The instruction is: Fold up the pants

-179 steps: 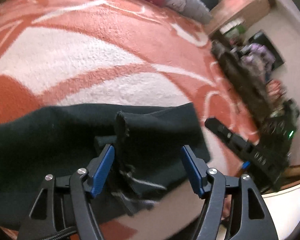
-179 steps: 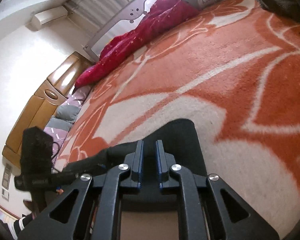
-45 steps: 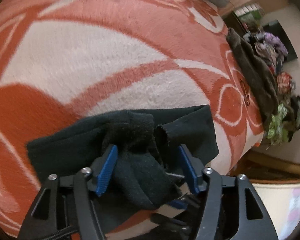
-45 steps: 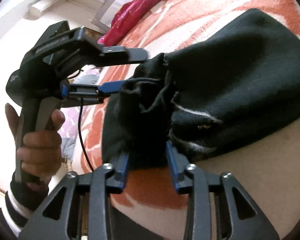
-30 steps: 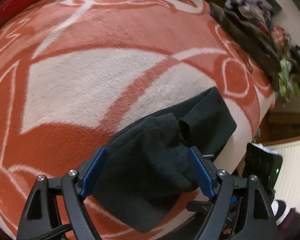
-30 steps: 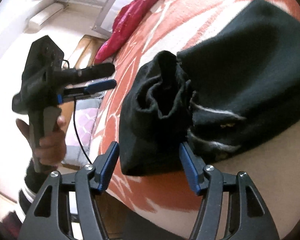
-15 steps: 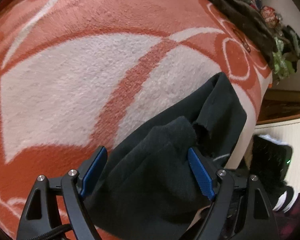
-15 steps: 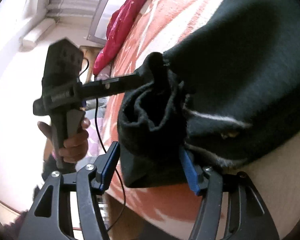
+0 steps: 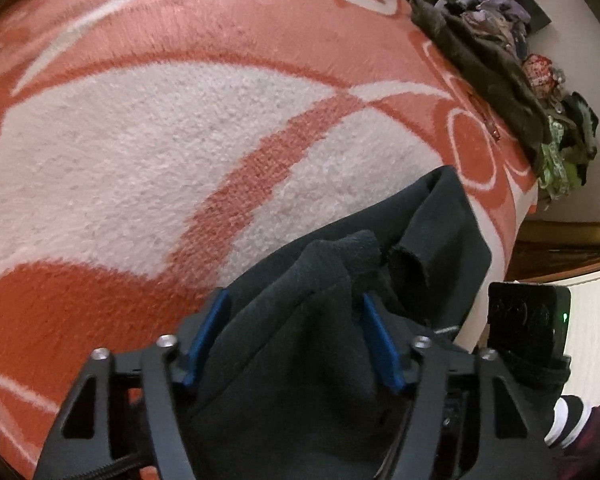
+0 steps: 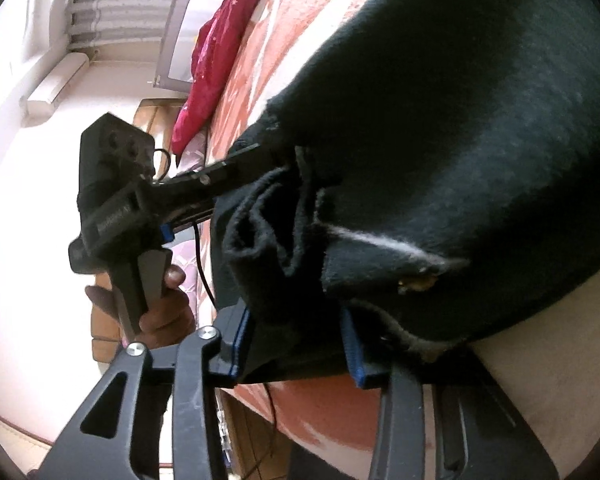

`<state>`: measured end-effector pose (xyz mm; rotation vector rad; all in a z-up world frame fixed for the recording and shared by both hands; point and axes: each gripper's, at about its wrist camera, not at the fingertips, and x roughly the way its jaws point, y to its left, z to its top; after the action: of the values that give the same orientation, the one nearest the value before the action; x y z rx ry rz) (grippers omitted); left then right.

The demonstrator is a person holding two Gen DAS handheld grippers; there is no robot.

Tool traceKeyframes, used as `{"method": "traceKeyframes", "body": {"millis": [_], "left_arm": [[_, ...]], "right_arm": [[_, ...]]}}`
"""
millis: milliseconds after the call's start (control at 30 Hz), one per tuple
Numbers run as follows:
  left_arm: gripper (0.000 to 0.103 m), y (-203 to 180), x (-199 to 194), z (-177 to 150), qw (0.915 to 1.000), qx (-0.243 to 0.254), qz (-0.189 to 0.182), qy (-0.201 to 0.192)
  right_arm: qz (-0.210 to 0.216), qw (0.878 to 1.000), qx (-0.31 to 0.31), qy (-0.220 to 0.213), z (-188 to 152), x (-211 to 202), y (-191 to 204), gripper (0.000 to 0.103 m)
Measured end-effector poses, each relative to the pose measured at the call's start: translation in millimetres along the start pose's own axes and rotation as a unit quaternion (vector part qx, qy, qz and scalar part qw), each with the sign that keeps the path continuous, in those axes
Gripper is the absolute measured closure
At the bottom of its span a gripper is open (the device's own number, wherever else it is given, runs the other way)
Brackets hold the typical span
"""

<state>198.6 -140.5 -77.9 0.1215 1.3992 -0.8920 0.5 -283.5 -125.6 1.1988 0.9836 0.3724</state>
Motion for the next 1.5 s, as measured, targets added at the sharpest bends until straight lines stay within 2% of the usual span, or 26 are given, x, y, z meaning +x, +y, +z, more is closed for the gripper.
{"method": "traceKeyframes", "body": {"millis": [33, 100, 233, 367, 500, 667, 833, 1000, 1133, 1233, 1367, 1433, 1500], "left_arm": [[0.054, -3, -5, -3, 1.0000, -0.003, -0.005, -0.007], [0.064, -4, -18, -7, 0.9992, -0.016, -0.034, -0.016], [0.064, -14, -47, -18, 0.9974, -0.021, -0.046, -0.050], [0.064, -26, -75, -26, 0.9933, -0.032, -0.073, -0.084], [0.063, -49, -87, -20, 0.9913, -0.029, -0.089, -0.092], [0.063, -85, -69, 2, 0.9928, -0.022, -0.086, -0.081], [0.063, -121, -30, 30, 0.9949, -0.022, -0.082, -0.055], [0.062, -151, 14, 53, 0.9981, -0.015, -0.054, -0.028], [0.062, -161, 46, 66, 0.9989, -0.028, -0.036, -0.008], [0.054, -161, 67, 73, 0.9989, -0.045, -0.014, 0.005], [0.049, -163, 70, 73, 0.9983, -0.059, -0.005, 0.001], [0.049, -163, 62, 73, 0.9976, -0.068, -0.012, -0.005], [0.048, -159, 47, 73, 0.9961, -0.081, -0.025, -0.022]], "right_arm": [[0.006, 1.000, -0.002, 0.001, 0, -1, 2, 0.065], [0.014, 1.000, -0.010, 0.000, 2, -1, 11, 0.066], [0.038, 0.998, -0.043, -0.007, -2, -10, 33, 0.066], [0.053, 0.995, -0.080, -0.020, -5, -25, 52, 0.066], [0.070, 0.992, -0.099, -0.040, -4, -48, 61, 0.066], [0.074, 0.990, -0.098, -0.070, -1, -79, 47, 0.066], [0.072, 0.990, -0.069, -0.103, 5, -111, 17, 0.066], [0.076, 0.988, -0.043, -0.130, 11, -136, -10, 0.066], [0.063, 0.986, -0.022, -0.150, 14, -148, -35, 0.066], [0.052, 0.987, 0.005, -0.149, 16, -149, -57, 0.066], [0.058, 0.987, 0.029, -0.145, 13, -148, -75, 0.065], [0.053, 0.988, 0.029, -0.142, 12, -149, -76, 0.055], [0.038, 0.989, 0.017, -0.144, 12, -155, -71, 0.052]]}}
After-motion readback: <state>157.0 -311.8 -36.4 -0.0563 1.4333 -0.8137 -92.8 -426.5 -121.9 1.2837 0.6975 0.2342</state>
